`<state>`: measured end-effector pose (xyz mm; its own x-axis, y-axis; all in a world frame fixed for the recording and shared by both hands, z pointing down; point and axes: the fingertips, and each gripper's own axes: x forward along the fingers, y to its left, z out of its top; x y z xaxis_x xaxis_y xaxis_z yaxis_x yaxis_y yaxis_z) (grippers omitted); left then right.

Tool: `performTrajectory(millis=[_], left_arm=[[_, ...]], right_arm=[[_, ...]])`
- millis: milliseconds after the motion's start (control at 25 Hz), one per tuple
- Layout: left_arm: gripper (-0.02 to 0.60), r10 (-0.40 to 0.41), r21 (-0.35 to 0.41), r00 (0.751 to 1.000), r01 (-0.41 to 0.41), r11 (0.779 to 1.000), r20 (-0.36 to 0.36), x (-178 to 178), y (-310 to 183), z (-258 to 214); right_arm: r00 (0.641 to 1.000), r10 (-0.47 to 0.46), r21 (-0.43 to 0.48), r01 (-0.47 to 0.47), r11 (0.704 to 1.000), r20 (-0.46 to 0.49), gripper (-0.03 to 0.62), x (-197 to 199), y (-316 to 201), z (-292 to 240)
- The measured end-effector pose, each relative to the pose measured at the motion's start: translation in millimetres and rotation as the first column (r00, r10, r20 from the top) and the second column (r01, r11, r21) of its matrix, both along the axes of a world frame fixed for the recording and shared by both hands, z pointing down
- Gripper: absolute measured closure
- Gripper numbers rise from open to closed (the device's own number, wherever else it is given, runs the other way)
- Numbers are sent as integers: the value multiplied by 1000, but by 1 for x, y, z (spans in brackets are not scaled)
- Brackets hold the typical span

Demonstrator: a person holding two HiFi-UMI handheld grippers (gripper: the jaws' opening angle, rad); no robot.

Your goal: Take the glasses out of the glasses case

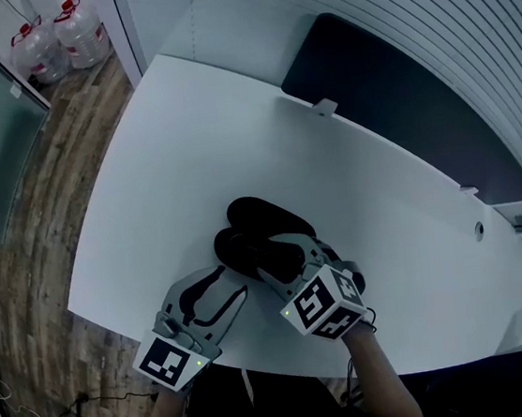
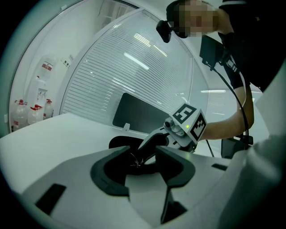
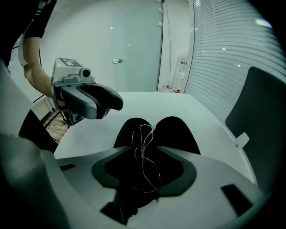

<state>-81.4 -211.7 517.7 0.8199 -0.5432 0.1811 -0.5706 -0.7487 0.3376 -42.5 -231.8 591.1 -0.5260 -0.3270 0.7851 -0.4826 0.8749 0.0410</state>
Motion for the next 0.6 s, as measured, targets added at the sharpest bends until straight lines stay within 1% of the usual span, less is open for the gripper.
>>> performTrajectory(millis=[280, 400, 480, 600], left_arm=[[414, 1, -18, 1000, -1, 1000, 5, -2, -4, 4], [414, 3, -23, 1000, -3, 1000, 4, -1, -5, 4], [414, 5, -25, 1000, -5, 1000, 2, 0, -6, 5], [414, 8, -30, 1000, -8, 1000, -2, 2, -7, 7]], right_arm=[[998, -60, -20, 60, 998, -32, 418, -6, 6, 10], [997, -69, -30, 68, 997, -39, 421, -7, 7, 11], [996, -79, -19, 78, 997, -50, 421, -7, 7, 12], [987, -131, 25, 134, 991, -96, 425, -10, 9, 13]])
